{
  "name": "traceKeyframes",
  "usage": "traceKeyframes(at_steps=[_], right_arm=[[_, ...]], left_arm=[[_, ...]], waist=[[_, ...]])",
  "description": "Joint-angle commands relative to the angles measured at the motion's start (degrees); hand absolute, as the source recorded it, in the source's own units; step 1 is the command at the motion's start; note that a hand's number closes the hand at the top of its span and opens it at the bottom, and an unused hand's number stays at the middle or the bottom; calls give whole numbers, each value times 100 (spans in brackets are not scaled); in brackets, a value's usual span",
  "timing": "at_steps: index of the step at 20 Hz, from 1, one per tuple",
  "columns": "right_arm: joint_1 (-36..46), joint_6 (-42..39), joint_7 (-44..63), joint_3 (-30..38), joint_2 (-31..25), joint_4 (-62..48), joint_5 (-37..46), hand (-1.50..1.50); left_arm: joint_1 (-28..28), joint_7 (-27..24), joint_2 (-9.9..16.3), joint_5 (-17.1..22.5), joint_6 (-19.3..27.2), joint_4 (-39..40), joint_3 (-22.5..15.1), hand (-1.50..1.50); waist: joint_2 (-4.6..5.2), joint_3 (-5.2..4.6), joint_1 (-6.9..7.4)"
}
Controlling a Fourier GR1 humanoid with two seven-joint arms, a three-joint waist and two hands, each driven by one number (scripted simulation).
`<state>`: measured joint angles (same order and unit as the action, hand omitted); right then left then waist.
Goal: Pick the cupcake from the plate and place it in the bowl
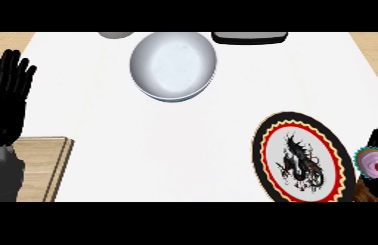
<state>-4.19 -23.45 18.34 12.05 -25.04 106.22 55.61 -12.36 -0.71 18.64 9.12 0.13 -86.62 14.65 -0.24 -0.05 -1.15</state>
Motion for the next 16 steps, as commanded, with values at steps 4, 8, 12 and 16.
traceKeyframes(at_steps=[4,8,12,16], right_arm=[[488,-1046,550,641,113,1828,-1126,150],[1452,-1170,1070,418,181,2193,-1225,150],[2223,-1637,1738,661,488,2535,-2183,150],[3374,-1640,2821,119,1028,2454,-2506,150]], left_arm=[[91,1,-70,-76,0,-92,-86,0],[-372,336,-9,-125,130,-90,-140,0],[-47,-118,-82,-67,-34,101,-50,0],[-322,49,-155,-180,72,184,-203,0]], waist=[[-7,-2,64],[14,-1,144],[14,-7,134],[17,-9,165]])
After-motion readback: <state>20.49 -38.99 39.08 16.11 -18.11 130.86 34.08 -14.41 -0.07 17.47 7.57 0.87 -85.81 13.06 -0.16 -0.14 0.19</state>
